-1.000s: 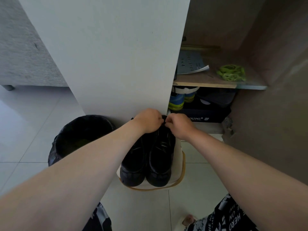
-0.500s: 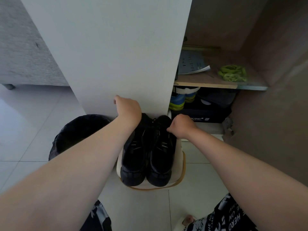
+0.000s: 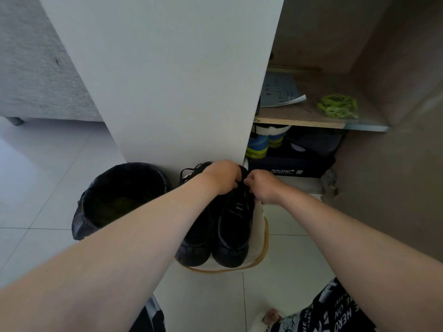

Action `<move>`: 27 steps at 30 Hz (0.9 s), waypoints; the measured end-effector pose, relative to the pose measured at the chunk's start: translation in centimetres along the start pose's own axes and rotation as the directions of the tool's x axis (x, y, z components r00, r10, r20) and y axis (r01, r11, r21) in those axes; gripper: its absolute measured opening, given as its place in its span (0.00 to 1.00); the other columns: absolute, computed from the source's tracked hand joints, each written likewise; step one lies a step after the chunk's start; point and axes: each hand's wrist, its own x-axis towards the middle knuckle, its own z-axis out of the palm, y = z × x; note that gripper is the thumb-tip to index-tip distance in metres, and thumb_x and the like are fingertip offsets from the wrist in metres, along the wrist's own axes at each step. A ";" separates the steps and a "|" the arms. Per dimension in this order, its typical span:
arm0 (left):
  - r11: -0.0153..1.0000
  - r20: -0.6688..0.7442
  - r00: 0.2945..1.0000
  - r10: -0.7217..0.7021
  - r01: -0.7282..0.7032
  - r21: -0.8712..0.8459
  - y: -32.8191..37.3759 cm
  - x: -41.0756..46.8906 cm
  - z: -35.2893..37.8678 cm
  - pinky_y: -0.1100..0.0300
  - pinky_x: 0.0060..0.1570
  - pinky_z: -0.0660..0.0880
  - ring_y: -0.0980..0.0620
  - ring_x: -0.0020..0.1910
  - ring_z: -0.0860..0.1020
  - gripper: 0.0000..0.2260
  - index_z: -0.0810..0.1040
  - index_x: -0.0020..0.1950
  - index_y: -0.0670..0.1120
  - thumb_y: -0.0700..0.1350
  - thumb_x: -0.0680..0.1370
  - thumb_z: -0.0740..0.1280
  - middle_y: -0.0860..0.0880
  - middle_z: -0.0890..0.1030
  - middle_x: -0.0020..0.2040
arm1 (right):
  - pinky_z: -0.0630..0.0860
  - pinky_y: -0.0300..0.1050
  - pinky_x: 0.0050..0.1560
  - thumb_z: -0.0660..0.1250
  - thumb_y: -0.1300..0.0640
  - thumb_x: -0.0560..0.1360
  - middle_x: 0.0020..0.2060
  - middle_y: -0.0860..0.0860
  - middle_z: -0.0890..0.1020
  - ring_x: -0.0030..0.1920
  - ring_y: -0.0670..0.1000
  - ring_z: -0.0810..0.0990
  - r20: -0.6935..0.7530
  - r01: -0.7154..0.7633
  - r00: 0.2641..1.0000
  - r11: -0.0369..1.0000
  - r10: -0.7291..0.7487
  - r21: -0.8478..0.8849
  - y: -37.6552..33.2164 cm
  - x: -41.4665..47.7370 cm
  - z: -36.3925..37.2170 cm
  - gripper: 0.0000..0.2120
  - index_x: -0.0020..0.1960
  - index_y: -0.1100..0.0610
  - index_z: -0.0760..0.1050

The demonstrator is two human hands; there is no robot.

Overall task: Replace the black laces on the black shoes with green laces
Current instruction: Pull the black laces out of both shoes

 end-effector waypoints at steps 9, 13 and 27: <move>0.996 -0.020 0.999 -0.025 0.024 -0.081 0.4 -0.3 0.3 0.54 0.61 0.72 0.43 0.61 0.77 0.13 0.77 0.63 0.42 0.38 0.78 0.64 0.43 0.79 0.61 | 0.79 0.44 0.32 0.75 0.53 0.74 0.42 0.54 0.85 0.38 0.51 0.85 0.073 -0.152 0.987 0.975 0.141 0.164 -0.1 -0.2 -1.2 0.09 0.49 0.59 0.83; 0.990 -0.030 0.999 -0.021 0.016 -0.139 0.2 -0.1 0.9 0.61 0.59 0.70 0.46 0.61 0.76 0.19 0.74 0.68 0.45 0.37 0.77 0.65 0.44 0.78 0.63 | 0.80 0.44 0.33 0.70 0.56 0.77 0.38 0.53 0.85 0.34 0.50 0.84 0.037 -0.163 0.987 0.973 0.159 0.161 -0.3 -0.2 -1.0 0.10 0.51 0.63 0.82; 0.926 -0.076 0.974 -0.211 0.175 -0.334 -0.8 0.6 1.2 0.60 0.57 0.71 0.47 0.56 0.79 0.07 0.83 0.53 0.44 0.43 0.79 0.67 0.46 0.83 0.55 | 0.78 0.44 0.33 0.73 0.54 0.75 0.39 0.51 0.86 0.37 0.50 0.86 -0.019 -0.047 0.998 0.975 0.053 0.219 0.0 -0.8 -1.0 0.02 0.46 0.52 0.81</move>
